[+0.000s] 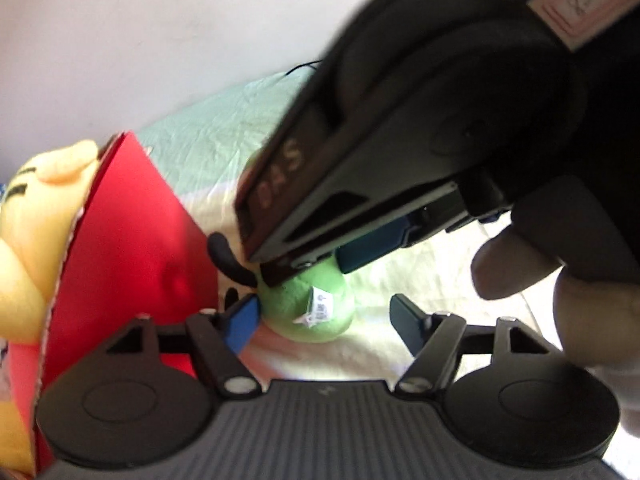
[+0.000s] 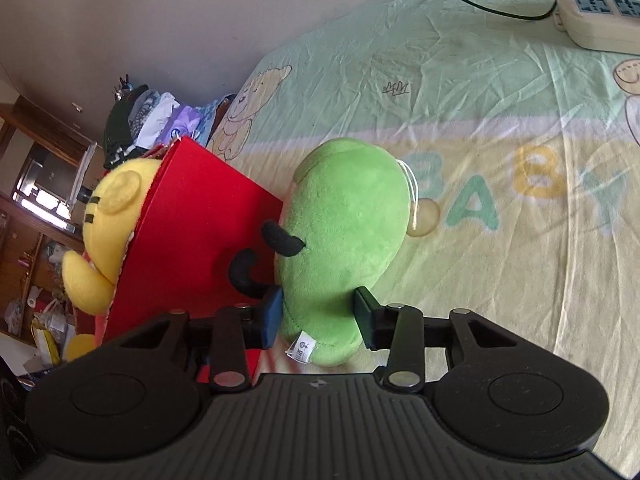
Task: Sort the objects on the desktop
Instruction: 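Close the right gripper on the green bean plush's body, then lift the green bean plush and carry it over the red box, then lower the green bean plush into the red box beside the tiger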
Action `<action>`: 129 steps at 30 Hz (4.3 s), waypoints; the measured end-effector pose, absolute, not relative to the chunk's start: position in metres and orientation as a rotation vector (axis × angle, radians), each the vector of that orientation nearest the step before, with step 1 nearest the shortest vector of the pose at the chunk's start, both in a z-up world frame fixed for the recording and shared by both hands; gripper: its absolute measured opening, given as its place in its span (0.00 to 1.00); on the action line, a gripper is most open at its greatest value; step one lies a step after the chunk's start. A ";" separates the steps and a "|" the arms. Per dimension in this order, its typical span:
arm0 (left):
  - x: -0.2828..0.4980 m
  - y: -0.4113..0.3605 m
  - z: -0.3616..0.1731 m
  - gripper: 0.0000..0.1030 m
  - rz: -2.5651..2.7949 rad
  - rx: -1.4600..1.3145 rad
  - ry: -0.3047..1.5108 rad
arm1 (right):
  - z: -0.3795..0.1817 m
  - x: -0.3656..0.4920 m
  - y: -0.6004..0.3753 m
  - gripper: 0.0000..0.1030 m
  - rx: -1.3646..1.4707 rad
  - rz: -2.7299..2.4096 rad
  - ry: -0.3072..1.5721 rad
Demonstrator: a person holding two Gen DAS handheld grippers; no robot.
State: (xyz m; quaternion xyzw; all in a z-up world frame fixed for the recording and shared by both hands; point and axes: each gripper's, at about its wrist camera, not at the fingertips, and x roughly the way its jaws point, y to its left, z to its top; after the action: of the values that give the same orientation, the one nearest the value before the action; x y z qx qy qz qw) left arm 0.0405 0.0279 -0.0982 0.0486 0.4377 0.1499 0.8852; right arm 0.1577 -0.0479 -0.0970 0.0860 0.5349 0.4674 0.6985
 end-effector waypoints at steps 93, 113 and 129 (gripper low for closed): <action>-0.186 0.183 0.086 0.58 -0.100 -0.151 0.455 | 0.052 -0.046 0.003 0.60 0.480 0.920 0.662; -0.142 0.218 0.016 0.58 -0.069 -0.159 0.630 | 0.002 -0.026 0.056 0.60 0.301 0.865 0.757; -0.129 0.228 0.005 0.65 -0.078 -0.178 0.670 | -0.029 -0.001 0.064 0.60 0.464 0.923 0.857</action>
State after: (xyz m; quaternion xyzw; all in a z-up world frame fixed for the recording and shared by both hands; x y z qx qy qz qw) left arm -0.1294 0.2283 0.0055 -0.0871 0.3284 -0.0384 0.9397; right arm -0.0012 0.0639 -0.0286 0.2149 0.3970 0.4275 0.7832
